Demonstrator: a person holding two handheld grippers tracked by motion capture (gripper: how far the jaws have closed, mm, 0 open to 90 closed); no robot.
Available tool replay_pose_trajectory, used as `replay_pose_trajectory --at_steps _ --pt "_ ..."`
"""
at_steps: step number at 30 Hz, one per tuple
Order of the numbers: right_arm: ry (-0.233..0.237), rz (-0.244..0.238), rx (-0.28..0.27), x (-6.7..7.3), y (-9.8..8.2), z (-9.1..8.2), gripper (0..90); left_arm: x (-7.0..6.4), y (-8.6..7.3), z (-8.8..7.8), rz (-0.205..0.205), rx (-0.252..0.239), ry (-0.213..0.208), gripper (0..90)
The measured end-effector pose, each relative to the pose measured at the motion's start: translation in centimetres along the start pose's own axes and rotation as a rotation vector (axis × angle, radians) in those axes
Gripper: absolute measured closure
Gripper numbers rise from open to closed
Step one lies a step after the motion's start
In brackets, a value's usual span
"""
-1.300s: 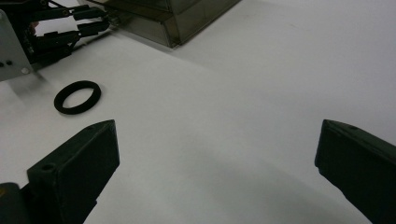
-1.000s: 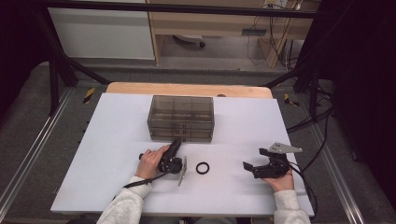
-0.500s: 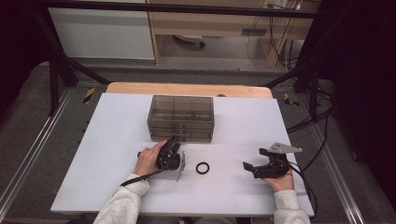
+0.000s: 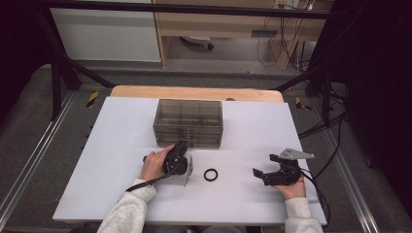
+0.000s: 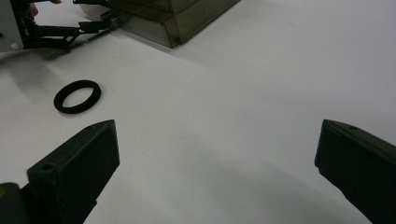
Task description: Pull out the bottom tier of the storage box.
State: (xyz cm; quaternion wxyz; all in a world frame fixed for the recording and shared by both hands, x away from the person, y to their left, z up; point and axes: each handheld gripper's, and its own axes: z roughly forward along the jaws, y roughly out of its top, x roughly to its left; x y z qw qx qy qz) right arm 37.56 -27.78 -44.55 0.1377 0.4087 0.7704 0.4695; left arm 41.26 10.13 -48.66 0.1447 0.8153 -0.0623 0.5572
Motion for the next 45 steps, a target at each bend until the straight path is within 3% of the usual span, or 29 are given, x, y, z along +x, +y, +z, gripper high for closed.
replay_pose_trajectory --at_steps 14,45 --pt "-0.001 0.004 -0.001 0.00 0.01 -0.02 0.4 -0.06 0.03 -0.05 0.035 0.000 0.007 67.6" --pt "-0.001 0.002 0.003 0.03 -0.01 0.00 0.4 -0.23 0.16 -0.66 0.043 -0.006 0.004 68.1"
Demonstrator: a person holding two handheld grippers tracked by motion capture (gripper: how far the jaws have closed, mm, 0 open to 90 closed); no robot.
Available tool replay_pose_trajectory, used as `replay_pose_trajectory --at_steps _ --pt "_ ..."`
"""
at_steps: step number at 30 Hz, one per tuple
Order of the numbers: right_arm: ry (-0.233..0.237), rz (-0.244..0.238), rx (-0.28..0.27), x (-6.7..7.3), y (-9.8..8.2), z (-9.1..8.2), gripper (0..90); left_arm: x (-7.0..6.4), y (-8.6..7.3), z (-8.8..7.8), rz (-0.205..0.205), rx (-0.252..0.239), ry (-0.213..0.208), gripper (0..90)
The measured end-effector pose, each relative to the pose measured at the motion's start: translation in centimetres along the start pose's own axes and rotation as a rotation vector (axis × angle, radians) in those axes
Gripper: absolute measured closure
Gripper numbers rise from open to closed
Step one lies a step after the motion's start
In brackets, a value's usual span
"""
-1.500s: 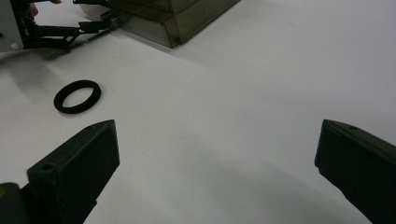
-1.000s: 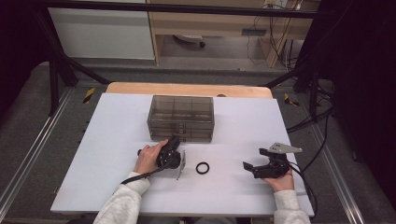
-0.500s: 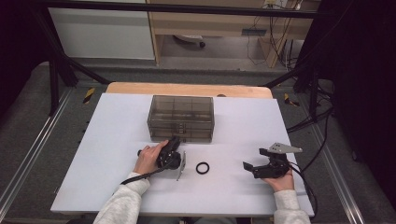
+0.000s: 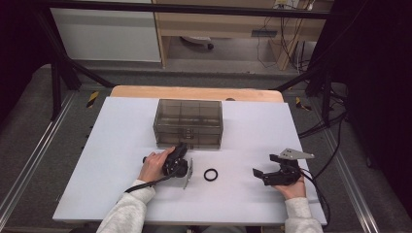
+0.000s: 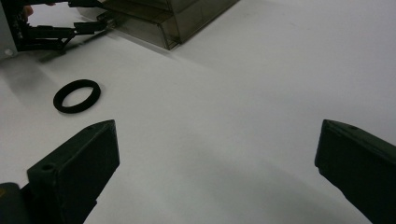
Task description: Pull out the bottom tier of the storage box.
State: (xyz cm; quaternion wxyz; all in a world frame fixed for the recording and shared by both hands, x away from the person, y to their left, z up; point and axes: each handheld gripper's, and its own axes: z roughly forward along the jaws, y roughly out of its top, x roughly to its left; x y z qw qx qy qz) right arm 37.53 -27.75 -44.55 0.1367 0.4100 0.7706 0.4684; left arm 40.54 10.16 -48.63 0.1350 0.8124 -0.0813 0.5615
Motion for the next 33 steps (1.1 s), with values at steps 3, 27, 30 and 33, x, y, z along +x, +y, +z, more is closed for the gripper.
replay_pose_trajectory --at_steps 3,27,30,33 --pt "-0.001 -0.002 -0.001 -0.02 0.01 -0.01 0.4 -0.04 -0.01 -0.08 -0.001 -0.004 0.000 68.1" --pt "-0.003 -0.003 0.003 0.00 -0.01 0.03 0.4 -0.19 0.01 -0.60 -0.006 -0.013 -0.002 68.1" --pt "-0.003 -0.003 0.000 -0.03 0.00 0.00 0.4 -0.20 0.02 -0.66 -0.003 -0.013 -0.002 68.1" --pt "-0.003 -0.002 0.004 0.00 -0.02 0.05 0.4 -0.23 0.03 -0.73 -0.003 -0.014 -0.003 68.1"
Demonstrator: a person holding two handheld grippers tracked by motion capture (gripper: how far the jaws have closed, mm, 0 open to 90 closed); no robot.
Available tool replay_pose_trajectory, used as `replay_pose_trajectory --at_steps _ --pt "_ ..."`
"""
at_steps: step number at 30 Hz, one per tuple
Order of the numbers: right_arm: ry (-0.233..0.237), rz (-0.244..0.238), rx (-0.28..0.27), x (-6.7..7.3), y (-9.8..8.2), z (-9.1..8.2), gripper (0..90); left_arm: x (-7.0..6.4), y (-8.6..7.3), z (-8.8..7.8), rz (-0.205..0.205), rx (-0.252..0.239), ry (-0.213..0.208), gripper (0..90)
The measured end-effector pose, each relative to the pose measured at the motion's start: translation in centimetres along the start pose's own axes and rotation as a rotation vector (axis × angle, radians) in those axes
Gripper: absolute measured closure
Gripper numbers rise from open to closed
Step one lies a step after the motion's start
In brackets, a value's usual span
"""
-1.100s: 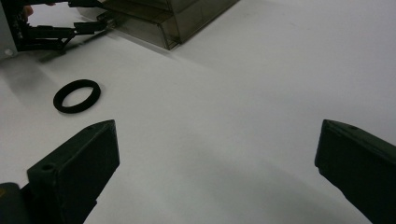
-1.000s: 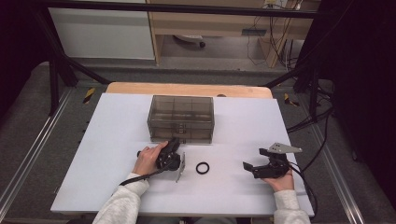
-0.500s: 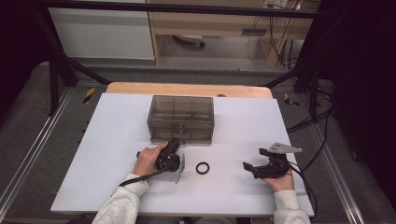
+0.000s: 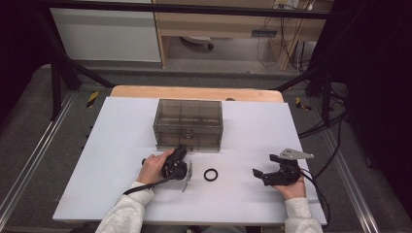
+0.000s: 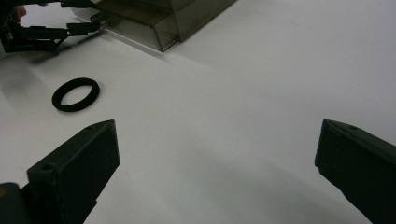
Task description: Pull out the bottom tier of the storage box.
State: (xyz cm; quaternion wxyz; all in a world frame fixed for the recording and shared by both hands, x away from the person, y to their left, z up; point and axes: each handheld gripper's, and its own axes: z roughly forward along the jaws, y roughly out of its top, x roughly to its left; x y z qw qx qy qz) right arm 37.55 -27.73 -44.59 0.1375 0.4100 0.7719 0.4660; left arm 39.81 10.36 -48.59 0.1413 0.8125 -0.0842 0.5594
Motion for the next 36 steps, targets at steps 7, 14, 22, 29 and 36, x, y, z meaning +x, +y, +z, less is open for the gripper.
replay_pose_trajectory --at_steps 7,14,22,29,36 --pt "-0.001 -0.002 0.001 -0.03 -0.01 0.02 0.4 -0.03 0.05 -0.11 0.002 0.002 -0.001 68.1" --pt "0.001 -0.002 0.005 0.00 -0.02 0.05 0.4 -0.13 0.06 -0.26 -0.005 -0.002 -0.002 68.1" --pt "0.001 -0.004 0.004 -0.02 -0.02 0.03 0.3 -0.14 0.12 -0.41 -0.003 0.000 -0.003 68.1" --pt "0.001 -0.003 0.004 0.00 -0.02 0.03 0.4 -0.19 0.14 -0.53 -0.003 -0.001 -0.005 68.1" --pt "0.000 -0.003 0.004 0.00 -0.02 0.01 0.4 -0.26 0.16 -0.81 -0.003 -0.001 -0.008 68.1"
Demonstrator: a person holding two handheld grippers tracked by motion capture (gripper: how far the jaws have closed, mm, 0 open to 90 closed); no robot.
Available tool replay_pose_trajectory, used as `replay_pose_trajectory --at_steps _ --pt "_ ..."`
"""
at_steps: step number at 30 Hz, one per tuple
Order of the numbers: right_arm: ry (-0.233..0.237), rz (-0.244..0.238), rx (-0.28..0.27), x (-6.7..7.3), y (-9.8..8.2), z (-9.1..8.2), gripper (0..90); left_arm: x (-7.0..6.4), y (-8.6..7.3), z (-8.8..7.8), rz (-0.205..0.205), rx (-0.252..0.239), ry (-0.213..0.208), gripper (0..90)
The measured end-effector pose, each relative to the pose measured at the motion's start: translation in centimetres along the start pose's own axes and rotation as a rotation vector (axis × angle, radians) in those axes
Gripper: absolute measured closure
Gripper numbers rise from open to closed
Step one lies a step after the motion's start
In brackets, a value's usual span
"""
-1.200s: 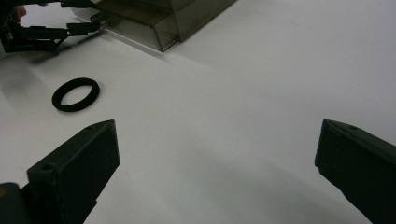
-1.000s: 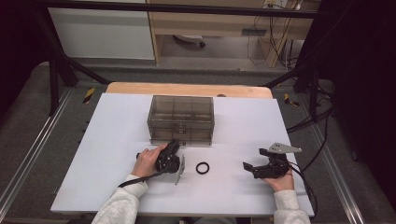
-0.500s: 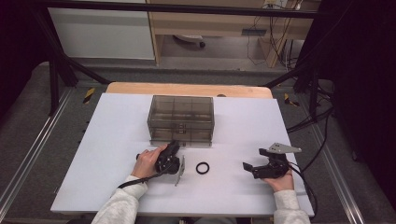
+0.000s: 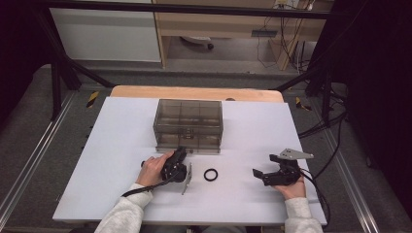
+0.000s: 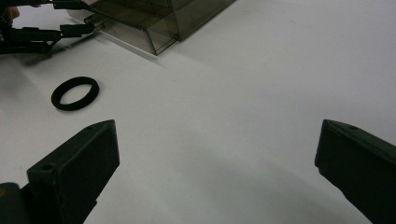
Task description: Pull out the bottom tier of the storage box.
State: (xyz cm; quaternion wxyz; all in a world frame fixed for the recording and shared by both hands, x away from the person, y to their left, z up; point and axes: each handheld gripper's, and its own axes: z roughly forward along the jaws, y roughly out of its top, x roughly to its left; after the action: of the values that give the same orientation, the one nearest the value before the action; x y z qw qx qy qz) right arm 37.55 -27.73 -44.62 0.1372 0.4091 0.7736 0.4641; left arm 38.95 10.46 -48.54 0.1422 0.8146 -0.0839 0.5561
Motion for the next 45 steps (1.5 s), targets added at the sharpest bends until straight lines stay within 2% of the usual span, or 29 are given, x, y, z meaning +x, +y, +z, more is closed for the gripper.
replay_pose_trajectory --at_steps 45 --pt "-0.002 -0.002 0.001 0.0 0.0 0.0 0.4 -0.4 0.1 -1.0 0.003 -0.014 -0.001 68.1"
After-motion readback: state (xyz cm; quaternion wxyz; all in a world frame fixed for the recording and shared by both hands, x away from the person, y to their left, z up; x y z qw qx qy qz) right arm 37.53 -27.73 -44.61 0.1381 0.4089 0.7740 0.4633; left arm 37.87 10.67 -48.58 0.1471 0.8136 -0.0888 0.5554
